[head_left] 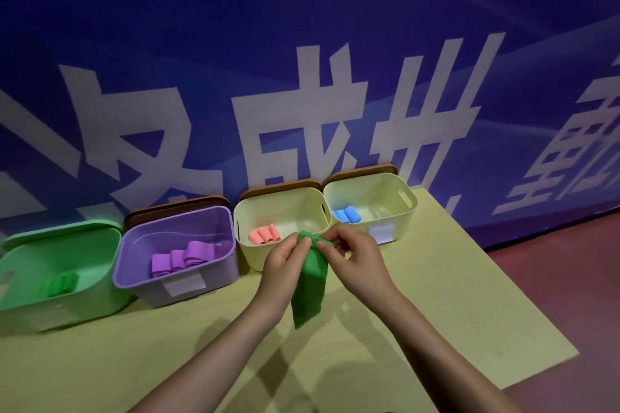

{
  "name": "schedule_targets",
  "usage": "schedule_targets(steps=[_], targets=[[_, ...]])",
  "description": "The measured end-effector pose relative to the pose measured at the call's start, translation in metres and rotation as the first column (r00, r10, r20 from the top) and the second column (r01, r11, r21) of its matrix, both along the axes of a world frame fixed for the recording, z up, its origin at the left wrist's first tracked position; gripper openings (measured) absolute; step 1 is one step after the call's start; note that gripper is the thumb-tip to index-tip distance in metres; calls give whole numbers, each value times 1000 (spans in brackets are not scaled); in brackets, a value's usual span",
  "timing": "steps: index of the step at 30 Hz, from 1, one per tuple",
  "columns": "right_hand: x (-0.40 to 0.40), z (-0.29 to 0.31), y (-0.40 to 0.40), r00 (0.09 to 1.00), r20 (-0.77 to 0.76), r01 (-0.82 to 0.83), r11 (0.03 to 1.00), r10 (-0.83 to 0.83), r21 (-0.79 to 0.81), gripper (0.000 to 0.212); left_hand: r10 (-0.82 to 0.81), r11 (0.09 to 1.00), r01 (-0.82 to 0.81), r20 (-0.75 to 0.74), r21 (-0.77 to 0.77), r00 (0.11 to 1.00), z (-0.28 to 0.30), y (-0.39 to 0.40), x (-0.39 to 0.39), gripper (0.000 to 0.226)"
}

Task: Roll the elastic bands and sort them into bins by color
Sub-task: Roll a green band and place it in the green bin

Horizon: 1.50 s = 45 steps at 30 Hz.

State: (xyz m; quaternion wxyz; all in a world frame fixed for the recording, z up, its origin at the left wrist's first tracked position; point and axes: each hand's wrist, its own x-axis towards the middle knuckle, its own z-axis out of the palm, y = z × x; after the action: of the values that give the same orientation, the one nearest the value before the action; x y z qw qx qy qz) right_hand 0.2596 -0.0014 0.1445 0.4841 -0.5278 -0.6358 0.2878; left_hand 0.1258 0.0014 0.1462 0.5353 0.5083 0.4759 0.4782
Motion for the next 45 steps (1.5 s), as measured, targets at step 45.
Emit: schedule_targets(steps=[45], targets=[[-181, -25, -16, 959, 160, -252, 962, 234, 105, 12, 190, 952, -204, -84, -228, 978, -14, -39, -191, 27]])
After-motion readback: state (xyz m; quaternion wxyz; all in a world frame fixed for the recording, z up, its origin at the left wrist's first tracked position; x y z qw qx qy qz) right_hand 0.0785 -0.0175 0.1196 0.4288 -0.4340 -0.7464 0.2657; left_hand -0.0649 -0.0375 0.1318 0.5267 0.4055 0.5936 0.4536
